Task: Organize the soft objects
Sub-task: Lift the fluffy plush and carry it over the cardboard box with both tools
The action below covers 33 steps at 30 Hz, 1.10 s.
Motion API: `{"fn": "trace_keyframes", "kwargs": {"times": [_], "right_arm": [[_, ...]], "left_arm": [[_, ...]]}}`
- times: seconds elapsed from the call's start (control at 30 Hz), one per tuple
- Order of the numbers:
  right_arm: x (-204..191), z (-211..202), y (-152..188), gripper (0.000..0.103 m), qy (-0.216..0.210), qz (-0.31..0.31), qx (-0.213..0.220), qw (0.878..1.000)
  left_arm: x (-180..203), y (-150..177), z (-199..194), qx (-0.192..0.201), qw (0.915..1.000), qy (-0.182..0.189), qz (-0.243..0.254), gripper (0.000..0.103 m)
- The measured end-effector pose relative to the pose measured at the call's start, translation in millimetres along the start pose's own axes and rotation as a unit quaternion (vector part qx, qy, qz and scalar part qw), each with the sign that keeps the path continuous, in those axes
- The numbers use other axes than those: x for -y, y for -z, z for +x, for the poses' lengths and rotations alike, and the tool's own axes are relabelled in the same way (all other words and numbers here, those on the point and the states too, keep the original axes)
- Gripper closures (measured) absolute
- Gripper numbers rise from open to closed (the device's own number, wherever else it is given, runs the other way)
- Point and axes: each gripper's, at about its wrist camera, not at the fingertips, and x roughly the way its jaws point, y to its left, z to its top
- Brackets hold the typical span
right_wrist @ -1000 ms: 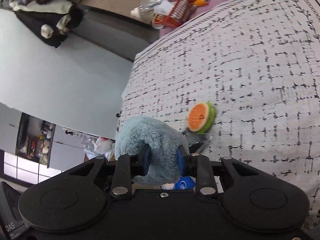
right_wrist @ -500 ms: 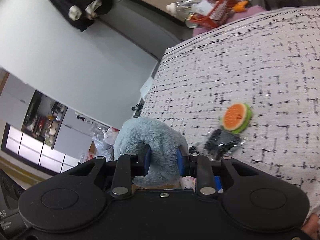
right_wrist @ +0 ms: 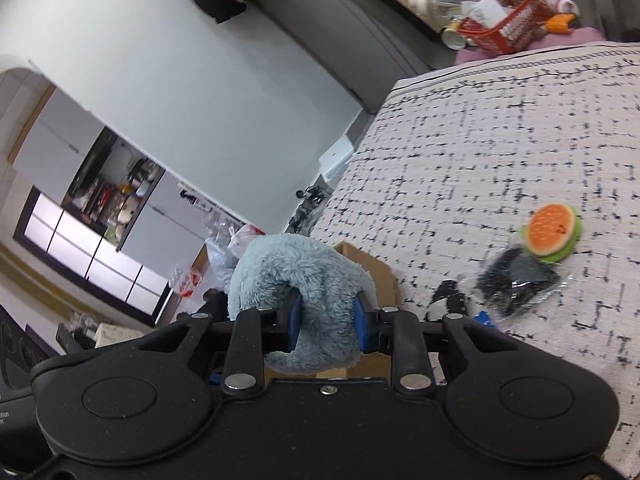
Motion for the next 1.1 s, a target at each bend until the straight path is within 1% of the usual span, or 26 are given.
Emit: {"fn": "trace_keyframes", "kwargs": {"times": [0.43, 0.8, 0.93, 1.0, 1.1], "right_arm": [[-33.4, 34.3, 18.2, 0.077, 0.005, -0.04, -0.029, 0.999], [-45.3, 70.8, 32.1, 0.076, 0.028, -0.06, -0.062, 0.996], [-46.9, 80.1, 33.4, 0.075, 0.036, -0.06, -0.07, 0.995], [-47.5, 84.0, 33.7, 0.072, 0.044, -0.061, -0.073, 0.994], [-48.8, 84.9, 34.2, 0.072, 0.056, -0.068, -0.075, 0.993]], "left_arm": [[-53.0, -7.4, -2.7, 0.001, 0.9994, 0.0, -0.034, 0.085], [-94.2, -10.3, 14.2, -0.016, 0.9984, -0.003, -0.055, 0.086], [-103.6, -13.6, 20.8, -0.022, 0.998, -0.004, -0.059, 0.086], [-107.0, -15.1, 25.7, -0.027, 0.9978, -0.005, -0.06, 0.086], [-110.6, -16.7, 32.9, -0.032, 0.9977, -0.008, -0.06, 0.087]]}}
